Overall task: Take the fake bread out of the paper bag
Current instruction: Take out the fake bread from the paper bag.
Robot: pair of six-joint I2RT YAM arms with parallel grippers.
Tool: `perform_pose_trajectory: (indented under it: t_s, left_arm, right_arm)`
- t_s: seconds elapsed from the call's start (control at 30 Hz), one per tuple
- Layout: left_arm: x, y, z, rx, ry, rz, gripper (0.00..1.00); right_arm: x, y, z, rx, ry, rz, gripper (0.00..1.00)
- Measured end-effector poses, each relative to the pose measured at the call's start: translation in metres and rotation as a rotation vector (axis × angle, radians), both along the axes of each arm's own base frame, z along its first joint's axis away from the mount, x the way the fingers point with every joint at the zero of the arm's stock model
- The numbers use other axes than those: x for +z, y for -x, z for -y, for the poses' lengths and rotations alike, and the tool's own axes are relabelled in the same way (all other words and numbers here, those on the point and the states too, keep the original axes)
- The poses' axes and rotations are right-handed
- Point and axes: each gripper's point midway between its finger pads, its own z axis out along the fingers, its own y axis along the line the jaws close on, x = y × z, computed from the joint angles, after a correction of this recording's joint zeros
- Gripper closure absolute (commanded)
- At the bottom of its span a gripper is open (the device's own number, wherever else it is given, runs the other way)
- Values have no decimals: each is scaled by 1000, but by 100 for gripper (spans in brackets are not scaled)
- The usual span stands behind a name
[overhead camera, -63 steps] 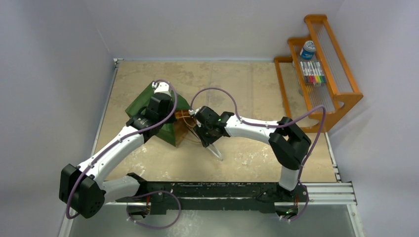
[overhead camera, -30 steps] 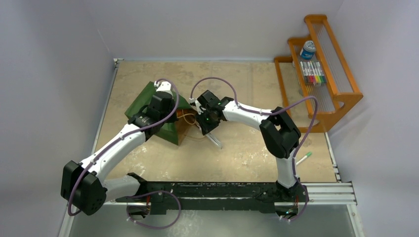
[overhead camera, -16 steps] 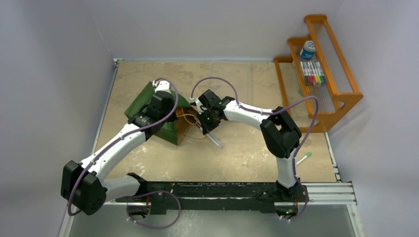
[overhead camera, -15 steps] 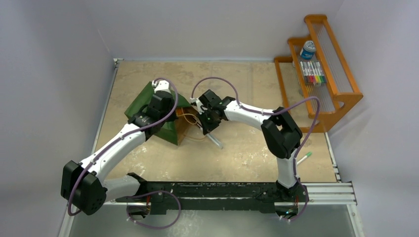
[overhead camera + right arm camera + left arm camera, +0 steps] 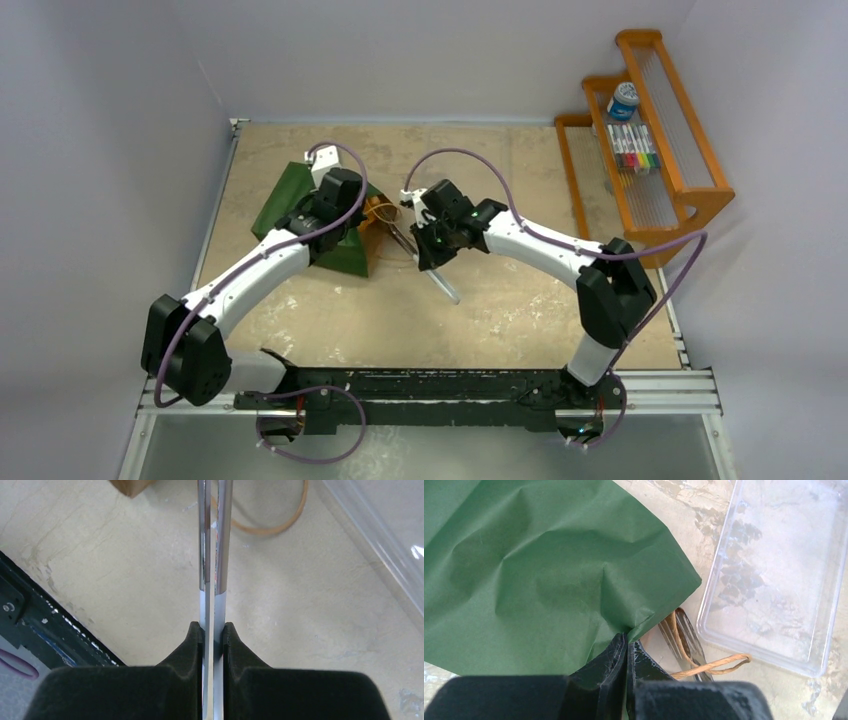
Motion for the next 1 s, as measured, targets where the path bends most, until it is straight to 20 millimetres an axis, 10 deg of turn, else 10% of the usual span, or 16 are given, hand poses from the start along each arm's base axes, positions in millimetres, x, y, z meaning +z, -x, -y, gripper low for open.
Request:
perform_pose_trajectory:
  t_s: [0.53, 1.0]
  left_arm:
    - [13, -29, 1, 125, 24, 38, 100]
    - [15, -18, -23, 197, -60, 31, 100]
  right_arm:
    - [-10, 30, 32, -87, 23, -54, 100]
    - [12, 0, 63, -256, -12, 1, 100]
